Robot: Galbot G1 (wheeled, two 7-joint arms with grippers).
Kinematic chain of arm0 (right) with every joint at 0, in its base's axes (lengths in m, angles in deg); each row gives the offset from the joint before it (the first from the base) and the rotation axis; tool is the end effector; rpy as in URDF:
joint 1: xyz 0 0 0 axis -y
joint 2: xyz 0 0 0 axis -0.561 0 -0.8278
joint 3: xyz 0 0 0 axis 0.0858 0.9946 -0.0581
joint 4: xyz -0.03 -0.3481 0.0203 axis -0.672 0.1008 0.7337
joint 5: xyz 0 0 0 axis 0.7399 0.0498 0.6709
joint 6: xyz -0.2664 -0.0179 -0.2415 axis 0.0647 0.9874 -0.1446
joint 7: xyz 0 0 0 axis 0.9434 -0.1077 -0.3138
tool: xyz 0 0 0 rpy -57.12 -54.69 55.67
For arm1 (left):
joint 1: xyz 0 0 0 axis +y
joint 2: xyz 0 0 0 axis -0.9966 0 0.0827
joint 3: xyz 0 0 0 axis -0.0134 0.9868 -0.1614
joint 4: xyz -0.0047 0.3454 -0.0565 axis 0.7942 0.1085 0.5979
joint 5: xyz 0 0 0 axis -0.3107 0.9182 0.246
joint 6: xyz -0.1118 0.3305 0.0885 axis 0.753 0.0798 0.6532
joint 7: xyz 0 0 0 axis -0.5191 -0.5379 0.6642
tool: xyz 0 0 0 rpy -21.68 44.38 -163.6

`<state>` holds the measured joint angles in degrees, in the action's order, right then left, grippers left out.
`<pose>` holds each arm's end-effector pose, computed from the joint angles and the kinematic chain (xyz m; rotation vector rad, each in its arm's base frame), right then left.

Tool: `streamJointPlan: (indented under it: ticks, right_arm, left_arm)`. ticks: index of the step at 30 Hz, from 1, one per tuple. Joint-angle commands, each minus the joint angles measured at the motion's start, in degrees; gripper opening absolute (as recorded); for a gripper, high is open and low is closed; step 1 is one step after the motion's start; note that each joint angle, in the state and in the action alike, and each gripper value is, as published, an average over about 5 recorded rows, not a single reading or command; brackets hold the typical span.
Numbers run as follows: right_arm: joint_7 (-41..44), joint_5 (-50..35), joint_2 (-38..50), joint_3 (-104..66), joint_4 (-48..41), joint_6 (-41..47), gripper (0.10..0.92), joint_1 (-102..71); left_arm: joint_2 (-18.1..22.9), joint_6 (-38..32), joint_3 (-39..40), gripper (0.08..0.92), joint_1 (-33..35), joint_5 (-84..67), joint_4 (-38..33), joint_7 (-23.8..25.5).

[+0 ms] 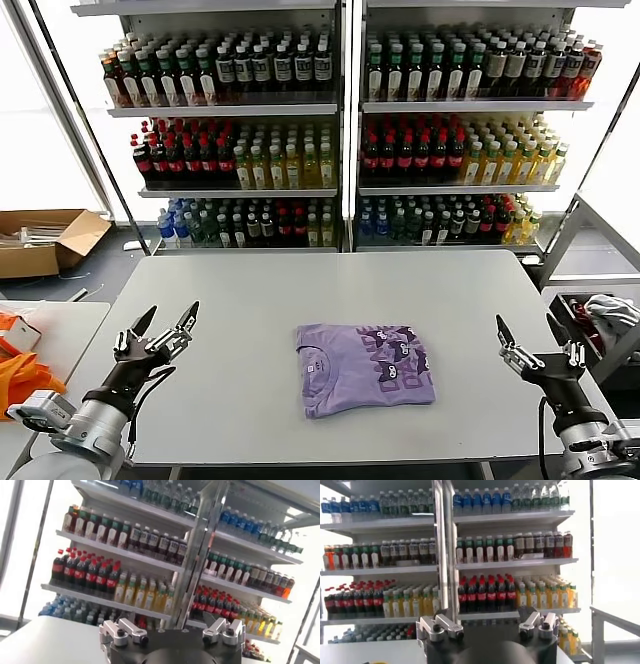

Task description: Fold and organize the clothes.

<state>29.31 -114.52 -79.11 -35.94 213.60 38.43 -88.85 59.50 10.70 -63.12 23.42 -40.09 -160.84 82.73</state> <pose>0.1701 -0.1420 -0.2200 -0.0262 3.1359 0.0338 0.1926 0.1066 -0.1927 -0.2611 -3.0032 0.4468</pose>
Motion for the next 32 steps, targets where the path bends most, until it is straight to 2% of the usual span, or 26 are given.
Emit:
streamJointPlan:
  ticks: [1, 12, 32]
  right_arm:
    - [3.1, 3.1, -3.3, -5.3, -2.2, -3.8, 0.823, -4.3]
    - [2.8, 6.2, -4.8, -2.1, -0.8, -9.1, 0.823, -8.9]
    - [2.2, 10.5, -6.1, 4.5, 0.2, -9.7, 0.823, -8.5]
  left_arm:
    - [2.1, -0.7, -4.2, 0.823, 2.2, 4.8, 0.3, 5.6]
    - [3.7, -0.7, -5.6, 0.823, 4.3, 5.8, -1.1, 6.8]
    - [5.8, -0.6, -6.3, 0.823, 5.3, 7.0, -2.4, 7.7]
